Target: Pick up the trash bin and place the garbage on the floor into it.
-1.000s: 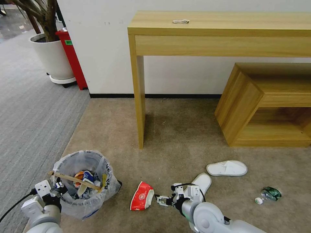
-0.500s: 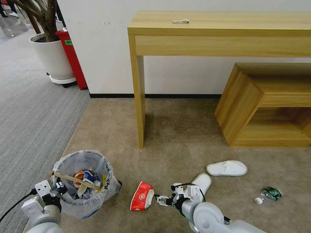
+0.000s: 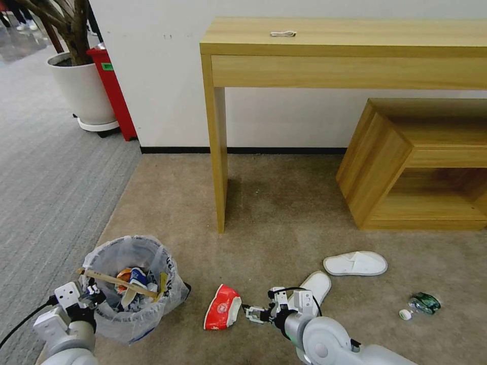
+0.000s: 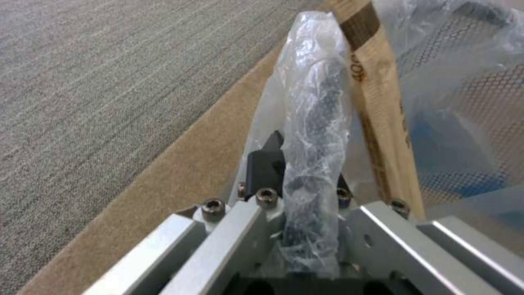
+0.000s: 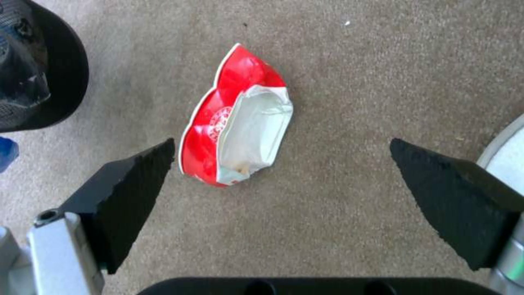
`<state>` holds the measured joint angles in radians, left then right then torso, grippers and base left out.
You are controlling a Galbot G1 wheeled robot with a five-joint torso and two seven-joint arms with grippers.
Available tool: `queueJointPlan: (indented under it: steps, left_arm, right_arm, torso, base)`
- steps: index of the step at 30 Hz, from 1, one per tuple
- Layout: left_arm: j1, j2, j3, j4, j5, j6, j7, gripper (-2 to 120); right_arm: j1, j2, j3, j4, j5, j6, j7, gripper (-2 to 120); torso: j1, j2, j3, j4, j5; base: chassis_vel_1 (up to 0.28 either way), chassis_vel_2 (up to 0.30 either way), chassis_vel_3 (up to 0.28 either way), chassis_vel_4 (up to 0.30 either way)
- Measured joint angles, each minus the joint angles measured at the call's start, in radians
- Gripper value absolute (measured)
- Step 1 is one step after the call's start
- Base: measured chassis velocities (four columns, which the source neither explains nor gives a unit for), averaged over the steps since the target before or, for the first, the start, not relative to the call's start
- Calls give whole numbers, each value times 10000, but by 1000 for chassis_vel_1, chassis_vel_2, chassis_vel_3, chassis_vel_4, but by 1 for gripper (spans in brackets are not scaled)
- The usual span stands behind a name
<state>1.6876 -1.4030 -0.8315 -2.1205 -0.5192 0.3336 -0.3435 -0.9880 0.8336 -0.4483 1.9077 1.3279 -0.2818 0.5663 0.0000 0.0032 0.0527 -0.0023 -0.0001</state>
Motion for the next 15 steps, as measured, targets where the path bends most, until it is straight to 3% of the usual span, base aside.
queueJointPlan:
  steps: [15]
  left_arm:
    - [0, 0, 0, 1, 0, 0, 0, 1]
  right_arm:
    - [0, 0, 0, 0, 0, -1, 0, 100]
  torso:
    - [0, 0, 0, 0, 0]
  base:
    - [0, 0, 0, 0]
